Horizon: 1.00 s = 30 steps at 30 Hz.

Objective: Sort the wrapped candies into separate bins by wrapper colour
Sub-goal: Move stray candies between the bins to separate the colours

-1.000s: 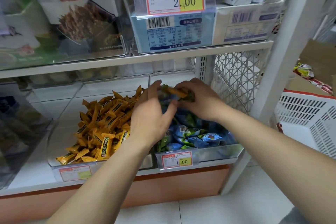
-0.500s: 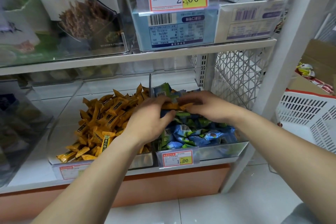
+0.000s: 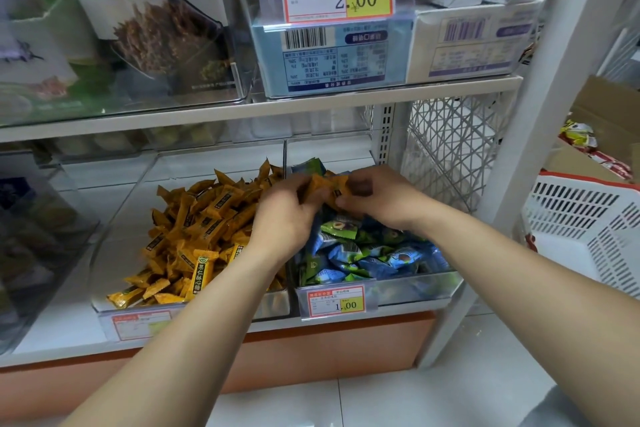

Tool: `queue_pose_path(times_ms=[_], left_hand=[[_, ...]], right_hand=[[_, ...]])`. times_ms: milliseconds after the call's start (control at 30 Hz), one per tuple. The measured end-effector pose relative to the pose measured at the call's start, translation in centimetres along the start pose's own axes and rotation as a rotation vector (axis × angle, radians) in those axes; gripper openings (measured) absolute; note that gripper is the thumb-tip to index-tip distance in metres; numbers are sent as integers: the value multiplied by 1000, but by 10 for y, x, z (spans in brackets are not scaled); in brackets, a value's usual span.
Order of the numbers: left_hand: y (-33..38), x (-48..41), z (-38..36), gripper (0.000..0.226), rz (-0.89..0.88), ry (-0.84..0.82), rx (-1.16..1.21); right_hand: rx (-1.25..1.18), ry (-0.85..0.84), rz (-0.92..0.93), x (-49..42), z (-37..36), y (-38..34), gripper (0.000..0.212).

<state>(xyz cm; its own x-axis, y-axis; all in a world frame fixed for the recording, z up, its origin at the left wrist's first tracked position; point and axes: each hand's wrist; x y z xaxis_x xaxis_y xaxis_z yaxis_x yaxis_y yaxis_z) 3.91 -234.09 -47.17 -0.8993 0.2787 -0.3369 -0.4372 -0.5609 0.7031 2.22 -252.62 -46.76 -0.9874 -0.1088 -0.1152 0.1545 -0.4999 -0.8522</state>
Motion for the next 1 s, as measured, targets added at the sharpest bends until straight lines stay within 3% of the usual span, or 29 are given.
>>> queue_pose_path(times_ms=[67,233,333,567,667,733,867,933,1000], left_hand=[[5,-3,3,22,46,126,102],[25,-11,9,11,106,341,409],[28,-9,8,18,213,326,590],[21,-7,22,26,330,182,782],[10,-2,35,43,282,93,695],[4,1,42,41,261,87,604],[-11,2,57,35,268,194,464],[-24,0,70,38,243,265,270],[-37,-2,84,54,202,245,-2]], right_hand=[[-124,87,-2,-3,-4,-6,7],[-396,291,31,-9,-18,-31,19],[-455,362,57,-9,-30,-41,21],[-262,456,18,-14,-52,-51,33],[-228,466,-1,-12,-55,-49,36],[-186,432,46,-10,-62,-51,32],[-248,217,128,-7,-66,-60,30],[-139,139,135,-10,-57,-61,33],[-108,166,97,-14,-42,-53,24]])
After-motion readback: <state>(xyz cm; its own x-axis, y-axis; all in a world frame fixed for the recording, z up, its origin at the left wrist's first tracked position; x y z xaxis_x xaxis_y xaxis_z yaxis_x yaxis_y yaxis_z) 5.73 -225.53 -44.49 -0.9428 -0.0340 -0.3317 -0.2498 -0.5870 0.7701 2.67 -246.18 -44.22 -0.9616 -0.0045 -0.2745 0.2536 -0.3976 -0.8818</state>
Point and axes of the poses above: each hand's wrist, its own x-axis away from the middle knuckle, its own z-axis out of the back of the hand, y = z × x, and after that the axes turned 1 degree about x, right-handed
